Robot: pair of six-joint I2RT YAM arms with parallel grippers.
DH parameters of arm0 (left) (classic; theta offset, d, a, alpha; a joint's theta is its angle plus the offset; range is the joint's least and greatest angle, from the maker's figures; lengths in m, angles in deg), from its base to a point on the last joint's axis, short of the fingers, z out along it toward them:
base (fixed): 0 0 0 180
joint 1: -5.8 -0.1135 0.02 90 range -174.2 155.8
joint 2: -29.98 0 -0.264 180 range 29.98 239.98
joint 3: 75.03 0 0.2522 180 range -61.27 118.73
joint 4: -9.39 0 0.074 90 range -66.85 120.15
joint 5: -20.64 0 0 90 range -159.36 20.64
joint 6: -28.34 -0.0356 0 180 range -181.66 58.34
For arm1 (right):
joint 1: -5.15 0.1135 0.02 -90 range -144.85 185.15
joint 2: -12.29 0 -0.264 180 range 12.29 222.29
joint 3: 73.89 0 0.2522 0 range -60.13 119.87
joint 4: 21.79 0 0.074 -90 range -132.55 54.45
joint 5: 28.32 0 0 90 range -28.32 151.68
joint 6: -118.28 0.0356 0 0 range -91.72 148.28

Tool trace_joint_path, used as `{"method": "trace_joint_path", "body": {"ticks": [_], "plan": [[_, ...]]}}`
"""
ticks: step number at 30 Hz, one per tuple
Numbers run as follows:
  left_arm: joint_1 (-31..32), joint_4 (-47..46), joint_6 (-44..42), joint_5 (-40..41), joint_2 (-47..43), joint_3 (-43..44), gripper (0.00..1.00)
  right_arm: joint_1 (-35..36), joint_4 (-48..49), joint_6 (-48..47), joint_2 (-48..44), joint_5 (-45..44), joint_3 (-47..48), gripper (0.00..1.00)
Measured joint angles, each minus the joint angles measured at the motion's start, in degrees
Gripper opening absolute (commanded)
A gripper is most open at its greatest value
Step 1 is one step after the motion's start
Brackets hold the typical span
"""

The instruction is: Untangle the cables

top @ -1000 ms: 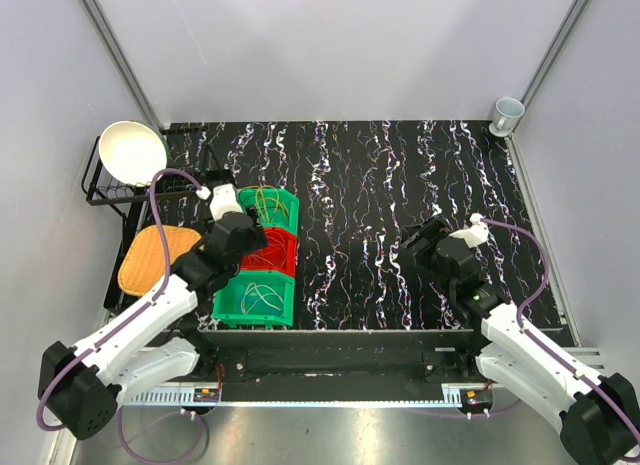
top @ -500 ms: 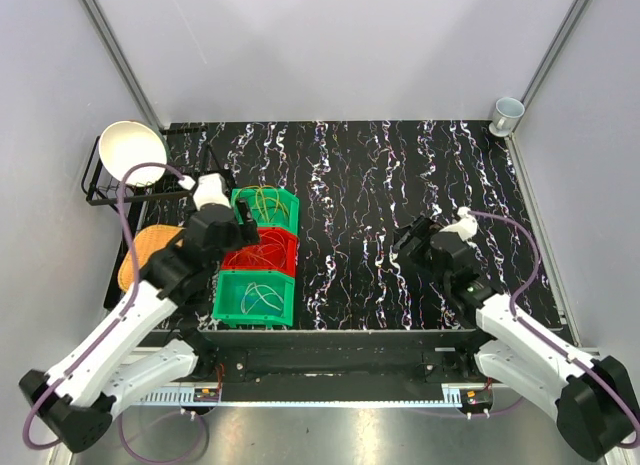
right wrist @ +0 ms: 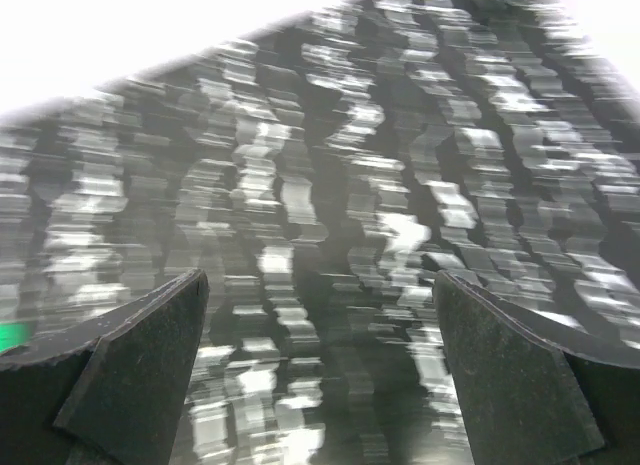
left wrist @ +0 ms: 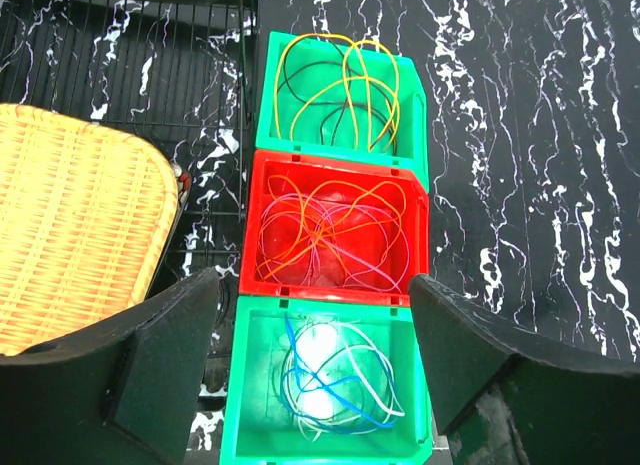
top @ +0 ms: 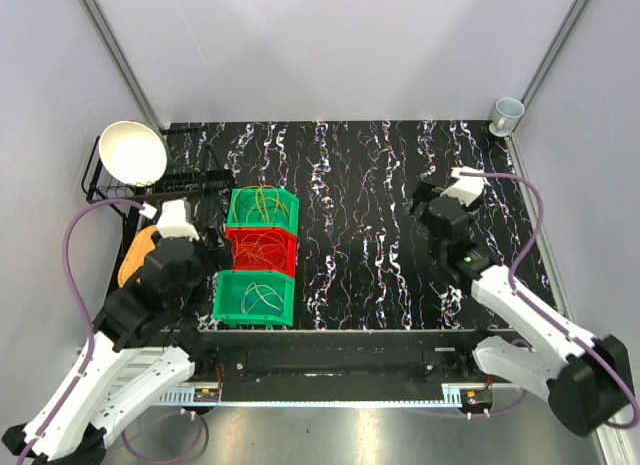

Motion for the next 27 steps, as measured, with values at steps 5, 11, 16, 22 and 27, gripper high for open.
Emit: {"method": "trace_joint_path", "body": {"ticks": [5, 11, 16, 22, 27], "plan": [[0.0, 0.9, 0.1, -0.2, -4.0, -1.9, 0.84, -1.2, -0.1, -7.1, 8.7, -10.1, 0.0, 1.00], [0.0, 1.4, 0.1, -0.3, -5.3, -2.1, 0.84, -6.2, 0.2, -7.6, 16.6, -14.7, 0.0, 1.00], [0.0, 1.5, 0.1, -0.7, -4.6, -2.4, 0.84, -12.2, 3.3, -8.2, 21.4, -14.2, -0.9, 1.00], [0.0, 1.6, 0.1, -0.7, -4.1, -2.7, 0.84, -18.6, 14.3, -12.2, 22.4, -5.6, -8.0, 1.00], [0.0, 1.6, 0.1, -0.7, -4.1, -2.7, 0.84, -25.4, 26.9, -14.8, 22.4, 3.0, -14.6, 1.00]]}}
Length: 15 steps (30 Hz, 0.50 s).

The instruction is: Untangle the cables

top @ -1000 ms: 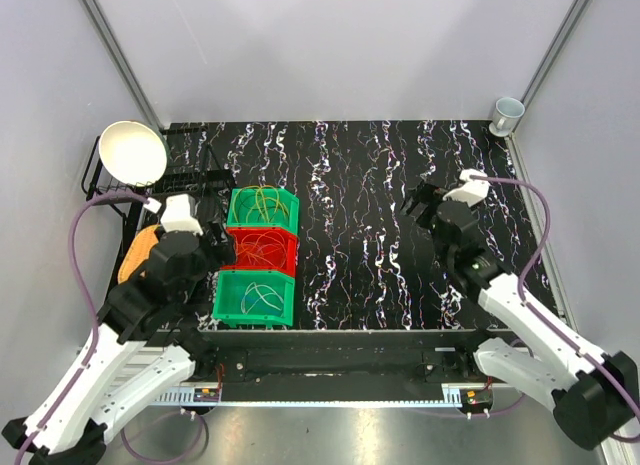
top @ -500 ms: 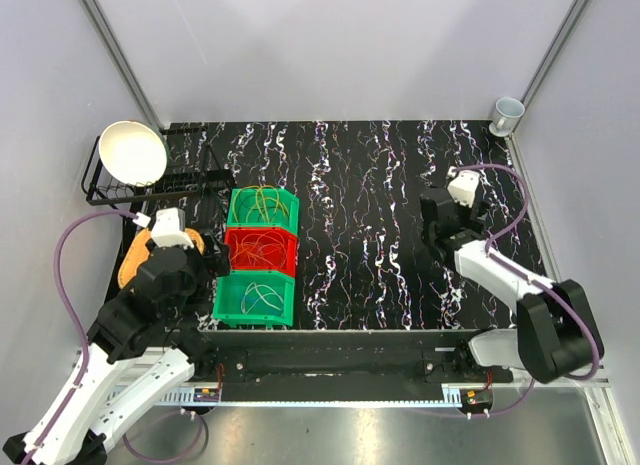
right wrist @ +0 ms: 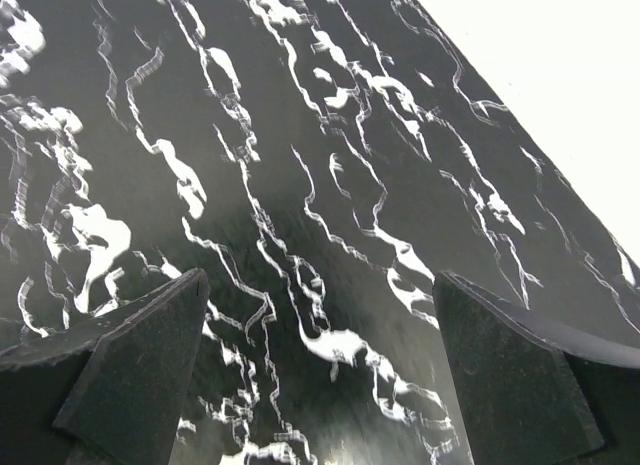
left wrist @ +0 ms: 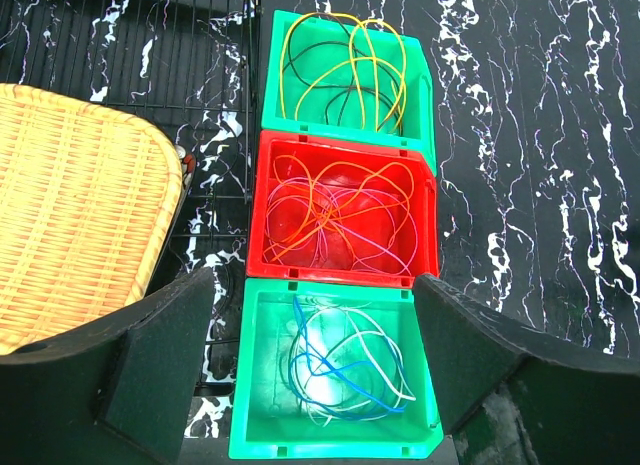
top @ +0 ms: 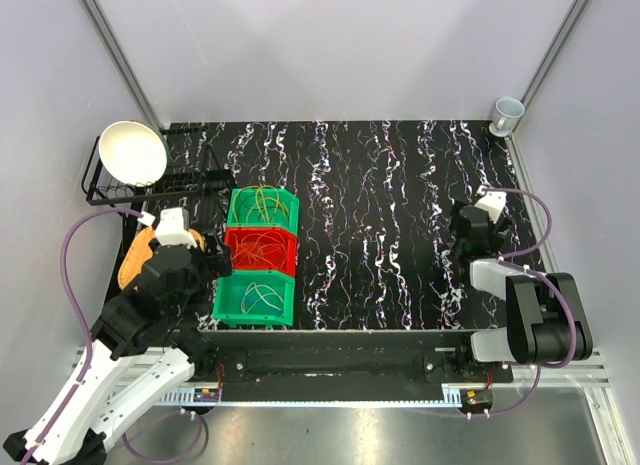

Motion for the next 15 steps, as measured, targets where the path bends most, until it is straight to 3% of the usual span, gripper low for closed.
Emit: {"method": "trace_joint_path", "body": {"ticks": [5, 8, 15], "plan": [[0.0, 0.0, 0.0, 0.0, 0.0, 0.0, 0.84, -6.7, 10.1, -0.1, 0.6, 10.5, -2.1, 1.00], [0.0, 0.0, 0.0, 0.0, 0.2, 0.0, 0.84, -8.7, 23.7, 0.1, 6.4, 16.9, -4.1, 0.99], [0.0, 0.0, 0.0, 0.0, 0.6, 0.0, 0.84, -8.8, 26.9, 0.3, 10.0, 23.6, -5.6, 1.00]]}}
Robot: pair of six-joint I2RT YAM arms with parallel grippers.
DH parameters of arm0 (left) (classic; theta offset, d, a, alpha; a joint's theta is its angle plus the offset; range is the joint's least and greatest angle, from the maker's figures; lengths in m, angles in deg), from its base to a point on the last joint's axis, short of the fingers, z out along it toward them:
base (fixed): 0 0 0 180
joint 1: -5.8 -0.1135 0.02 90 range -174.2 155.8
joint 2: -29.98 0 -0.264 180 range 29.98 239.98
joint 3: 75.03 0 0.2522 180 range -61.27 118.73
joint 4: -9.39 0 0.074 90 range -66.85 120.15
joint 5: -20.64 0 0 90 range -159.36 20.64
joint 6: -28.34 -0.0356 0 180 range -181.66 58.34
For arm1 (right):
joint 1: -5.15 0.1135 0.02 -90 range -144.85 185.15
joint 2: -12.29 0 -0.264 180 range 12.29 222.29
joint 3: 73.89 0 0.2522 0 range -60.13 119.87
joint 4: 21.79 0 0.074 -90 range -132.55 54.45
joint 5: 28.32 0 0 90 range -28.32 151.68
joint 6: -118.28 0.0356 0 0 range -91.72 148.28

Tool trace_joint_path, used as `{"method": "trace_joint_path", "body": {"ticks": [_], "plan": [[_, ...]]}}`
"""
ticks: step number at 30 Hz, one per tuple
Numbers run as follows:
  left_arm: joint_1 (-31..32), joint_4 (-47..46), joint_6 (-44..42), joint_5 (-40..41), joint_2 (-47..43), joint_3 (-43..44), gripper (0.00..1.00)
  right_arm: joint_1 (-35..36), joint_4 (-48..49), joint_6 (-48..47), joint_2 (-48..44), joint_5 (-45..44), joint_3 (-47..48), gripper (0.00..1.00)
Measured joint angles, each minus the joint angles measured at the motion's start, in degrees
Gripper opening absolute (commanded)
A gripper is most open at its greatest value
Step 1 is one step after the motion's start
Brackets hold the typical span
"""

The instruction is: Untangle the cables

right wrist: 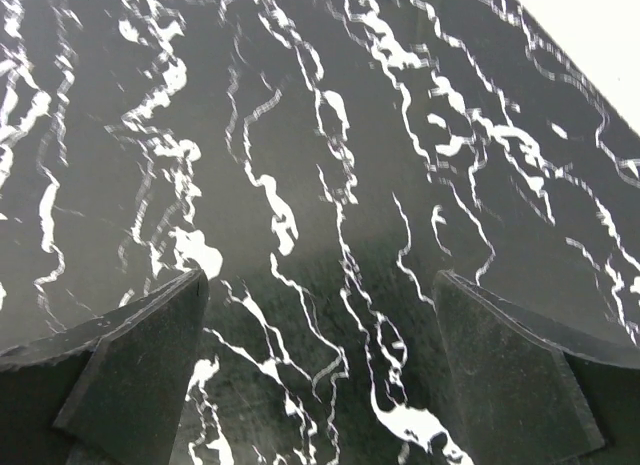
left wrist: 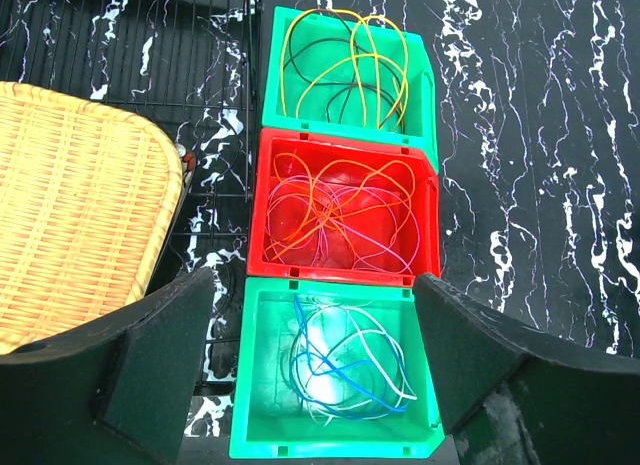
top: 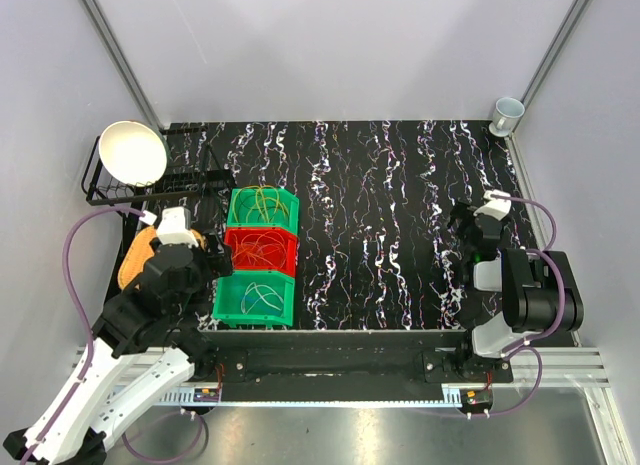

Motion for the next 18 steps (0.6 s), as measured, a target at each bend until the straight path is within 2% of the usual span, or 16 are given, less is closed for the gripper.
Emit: {"method": "trace_joint_path", "body": {"ticks": [7, 13, 18], "plan": [[0.0, 0.0, 0.0, 0.0, 1.0, 0.0, 0.84, 0.0, 2.7, -0.1, 0.1, 2.1, 0.1, 1.00], [0.0, 0.0, 0.0, 0.0, 1.0, 0.0, 0.84, 0.0, 1.8, -2.2, 0.1, 9.1, 1.1, 1.00], [0.0, 0.1, 0.0, 0.0, 1.4, 0.0, 0.84, 0.0, 1.7, -2.8, 0.1, 11.6, 1.3, 1.00]]}}
